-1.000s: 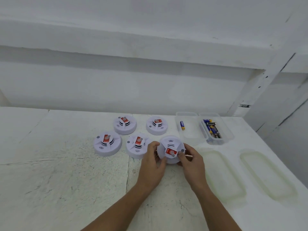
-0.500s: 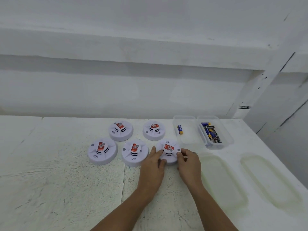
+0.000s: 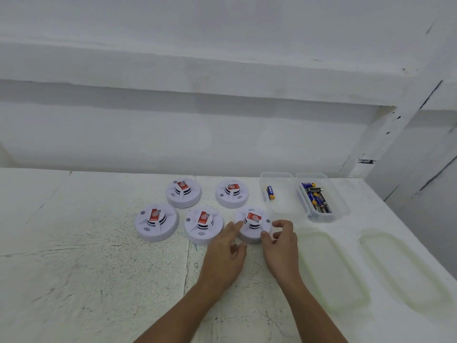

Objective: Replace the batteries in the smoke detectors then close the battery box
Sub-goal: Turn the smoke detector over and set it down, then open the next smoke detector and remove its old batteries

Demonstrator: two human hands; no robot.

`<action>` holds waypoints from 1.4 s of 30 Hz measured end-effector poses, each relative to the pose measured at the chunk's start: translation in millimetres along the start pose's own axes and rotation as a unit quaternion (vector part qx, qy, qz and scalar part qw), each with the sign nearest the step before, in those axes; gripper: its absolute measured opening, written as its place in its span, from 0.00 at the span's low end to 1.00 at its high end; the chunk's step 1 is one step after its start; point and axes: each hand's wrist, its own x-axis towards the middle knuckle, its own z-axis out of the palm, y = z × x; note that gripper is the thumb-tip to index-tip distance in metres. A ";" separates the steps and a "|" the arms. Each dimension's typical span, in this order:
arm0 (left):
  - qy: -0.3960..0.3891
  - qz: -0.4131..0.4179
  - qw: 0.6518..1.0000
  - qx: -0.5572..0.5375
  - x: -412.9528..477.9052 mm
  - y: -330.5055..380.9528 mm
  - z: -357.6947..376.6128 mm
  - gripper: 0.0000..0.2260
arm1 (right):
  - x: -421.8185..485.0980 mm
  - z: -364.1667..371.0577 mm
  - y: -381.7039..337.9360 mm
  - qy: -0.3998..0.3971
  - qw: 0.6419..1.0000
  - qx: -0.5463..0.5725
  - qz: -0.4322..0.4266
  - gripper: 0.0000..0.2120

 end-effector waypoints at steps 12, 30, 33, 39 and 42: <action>0.161 -0.155 0.973 0.063 -9.6 -23.9 -63.1 0.15 | -39.2 44.6 -38.4 -0.140 0.989 -0.031 -0.047 0.03; 0.152 -0.178 0.972 -0.027 -13.8 -21.9 -69.1 0.18 | -42.6 60.9 -50.4 -0.118 0.993 0.030 -0.009 0.08; 0.155 -0.184 0.967 -0.085 -20.3 -19.0 -72.1 0.21 | -47.3 62.1 -46.4 -0.086 0.994 0.064 -0.005 0.08; 0.122 -0.213 0.959 -0.142 -27.1 -21.3 -80.0 0.20 | -48.4 53.1 -40.6 -0.099 0.983 0.152 0.031 0.15; 0.095 -0.235 0.949 -0.189 -27.7 -23.3 -83.7 0.17 | -49.8 41.8 -37.1 -0.124 0.979 0.159 0.023 0.17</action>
